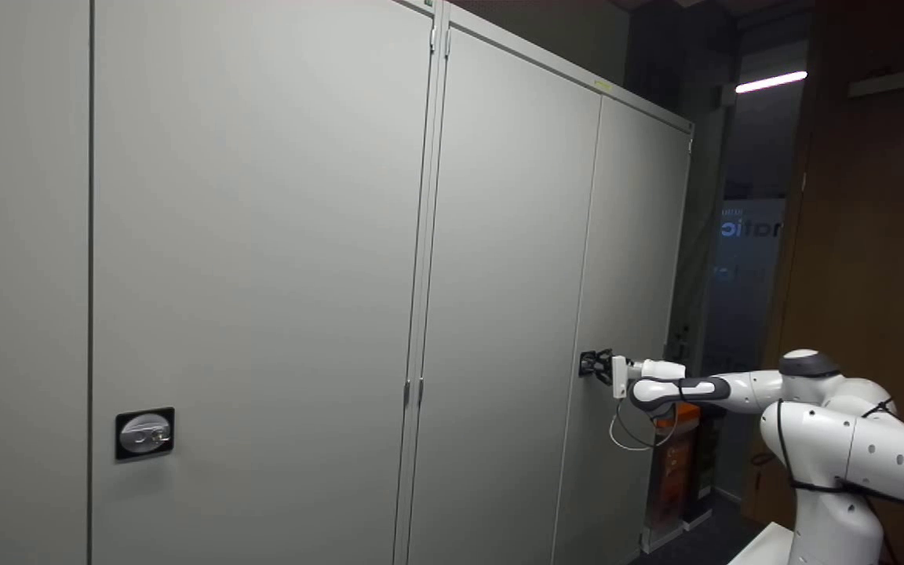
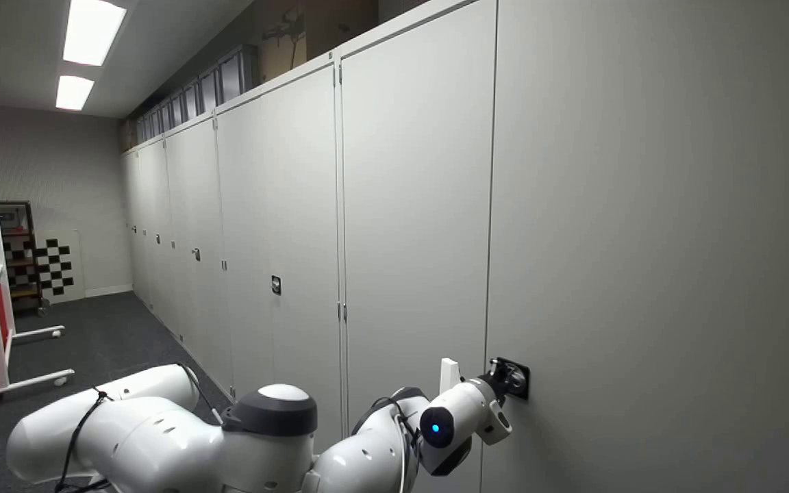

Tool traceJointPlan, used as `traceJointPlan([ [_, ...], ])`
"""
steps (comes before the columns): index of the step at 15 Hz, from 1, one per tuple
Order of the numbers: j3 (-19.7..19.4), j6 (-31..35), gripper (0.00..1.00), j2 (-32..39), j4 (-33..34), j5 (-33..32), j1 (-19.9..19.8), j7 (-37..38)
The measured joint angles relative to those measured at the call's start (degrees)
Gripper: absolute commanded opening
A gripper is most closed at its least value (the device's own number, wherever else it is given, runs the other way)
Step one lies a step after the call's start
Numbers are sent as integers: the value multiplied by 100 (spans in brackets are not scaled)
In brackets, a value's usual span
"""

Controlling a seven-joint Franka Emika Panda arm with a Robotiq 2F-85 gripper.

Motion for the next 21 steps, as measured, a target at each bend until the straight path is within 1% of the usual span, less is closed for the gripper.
traceJointPlan([
  [4, 0, -5, 8, -8, 56, 0, 42, 122],
  [12, -4, -5, 8, -12, 80, -15, 64, 139],
  [17, -52, -5, 8, -11, 176, -288, 100, 80],
  [21, -113, -5, 8, -11, 297, -693, 130, -248],
])
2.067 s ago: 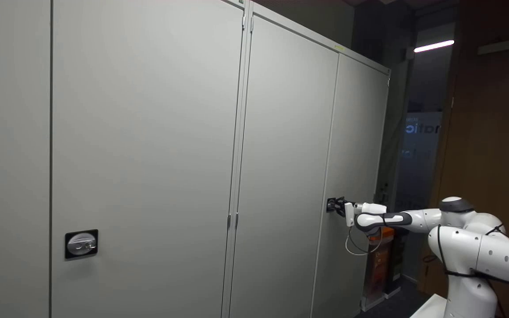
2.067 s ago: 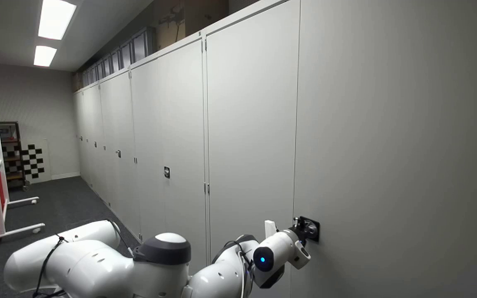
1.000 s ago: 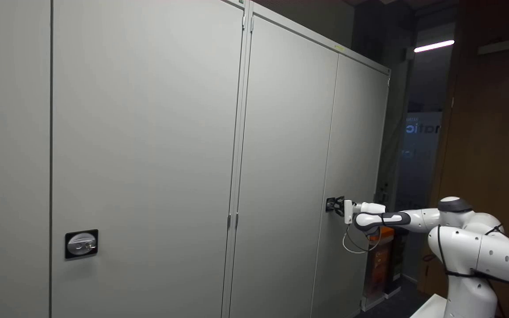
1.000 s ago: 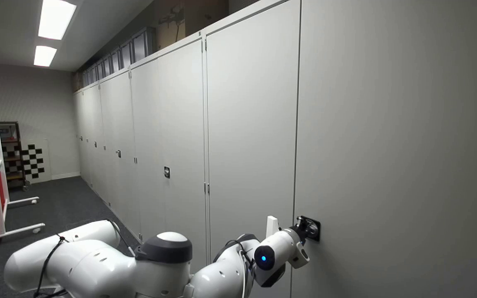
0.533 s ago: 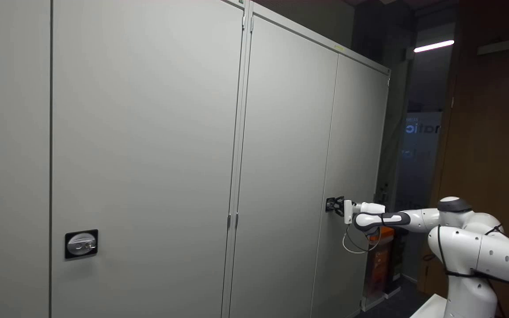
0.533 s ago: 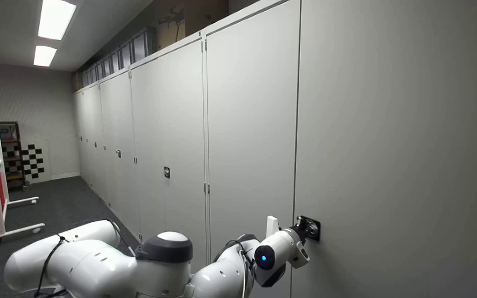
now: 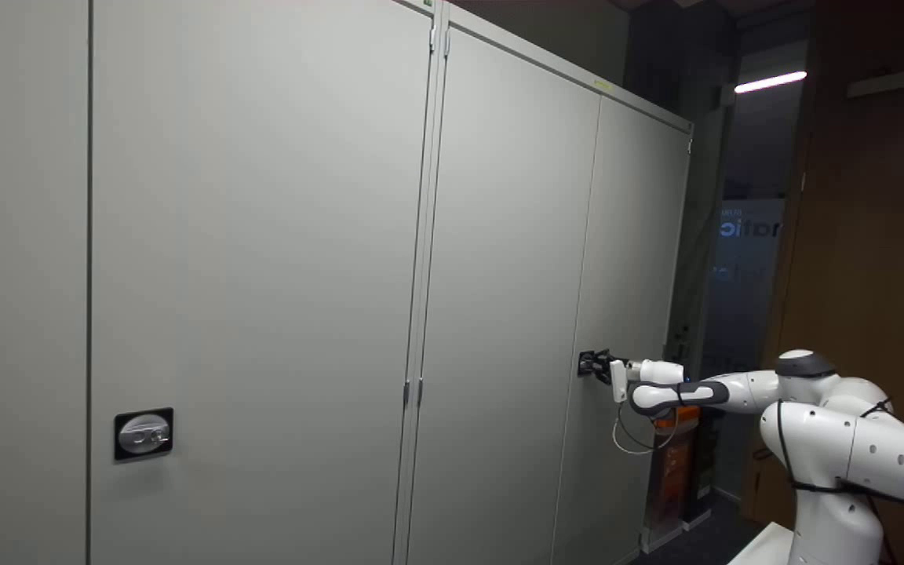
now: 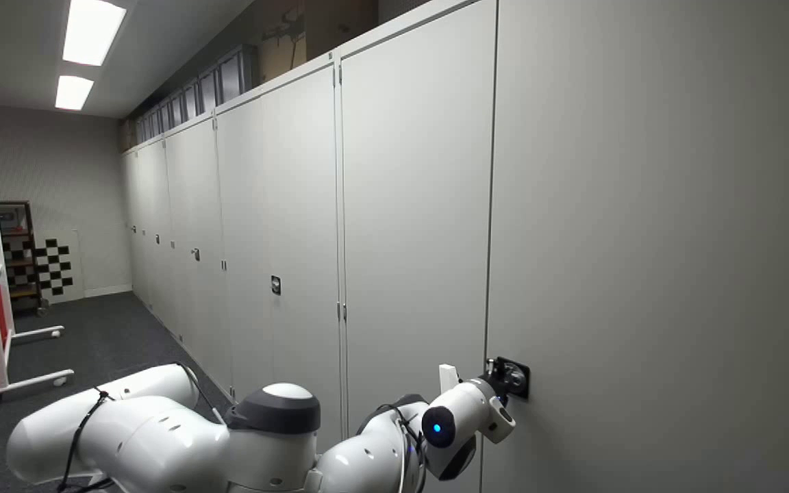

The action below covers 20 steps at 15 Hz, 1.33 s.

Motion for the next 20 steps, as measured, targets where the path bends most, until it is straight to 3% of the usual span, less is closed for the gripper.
traceJointPlan([
  [12, -128, 10, 8, 2, 298, -762, 99, -1491],
  [20, -161, 30, 8, 4, 361, -807, 130, -2361],
])
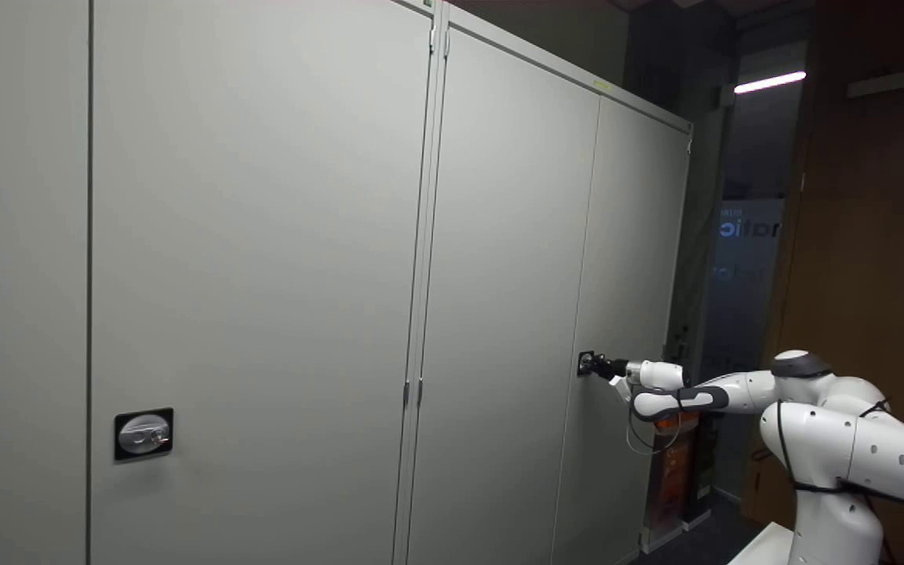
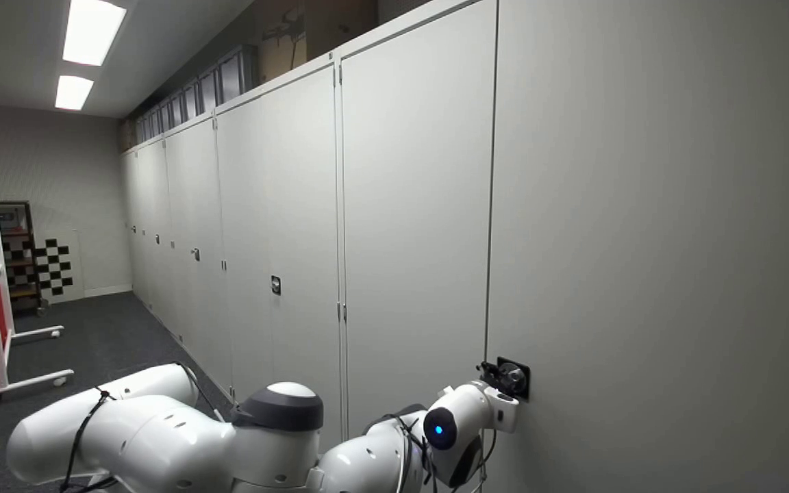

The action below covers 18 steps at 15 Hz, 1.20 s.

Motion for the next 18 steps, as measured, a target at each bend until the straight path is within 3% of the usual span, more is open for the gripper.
traceJointPlan([
  [18, -58, 39, 8, 18, 74, 3, 50, -1746],
])
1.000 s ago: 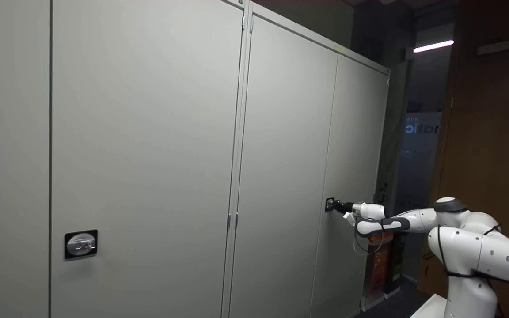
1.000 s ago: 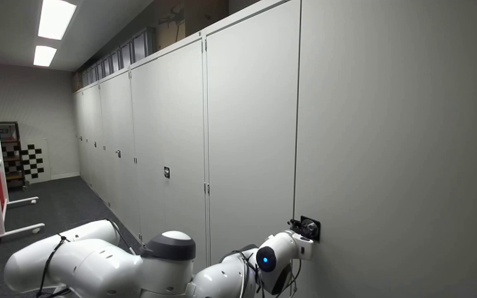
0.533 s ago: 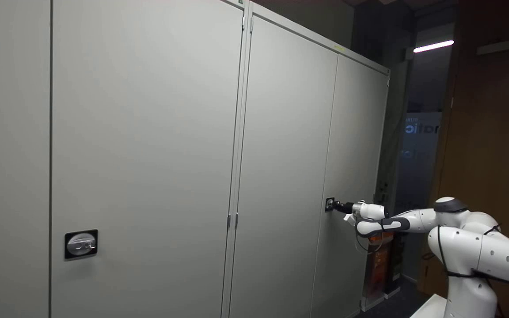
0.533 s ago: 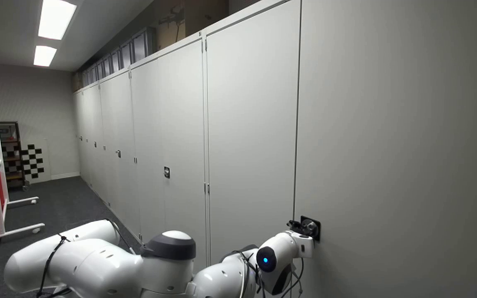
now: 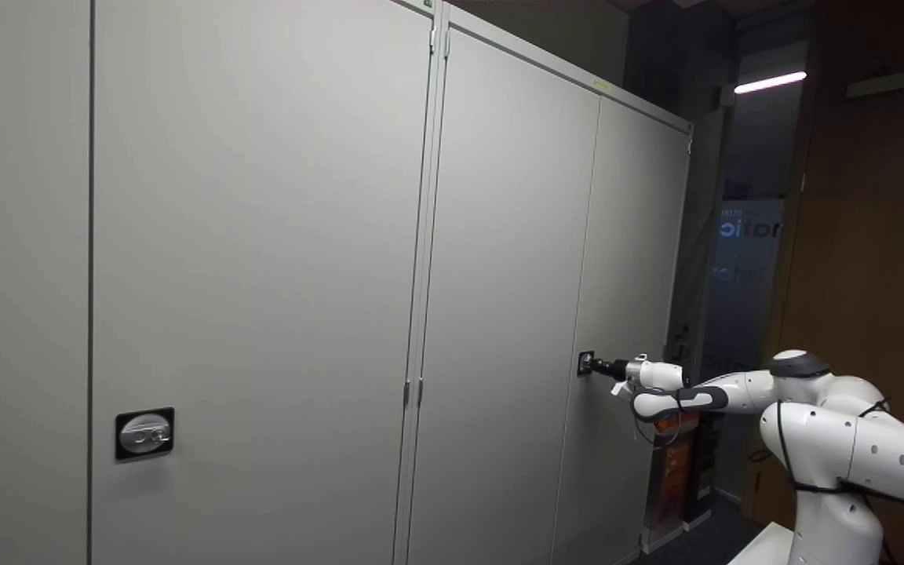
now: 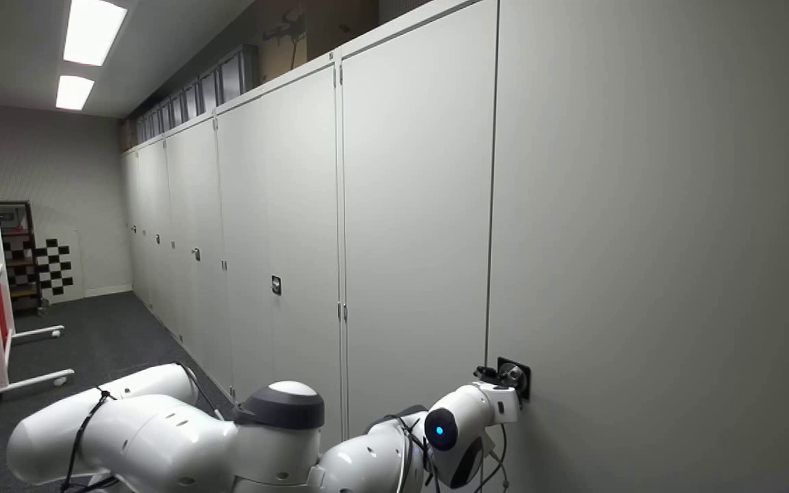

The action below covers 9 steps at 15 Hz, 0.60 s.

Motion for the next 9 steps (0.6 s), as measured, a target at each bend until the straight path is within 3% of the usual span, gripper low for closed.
traceJointPlan([
  [9, -14, 10, 8, 2, 25, 24, 12, -593],
])
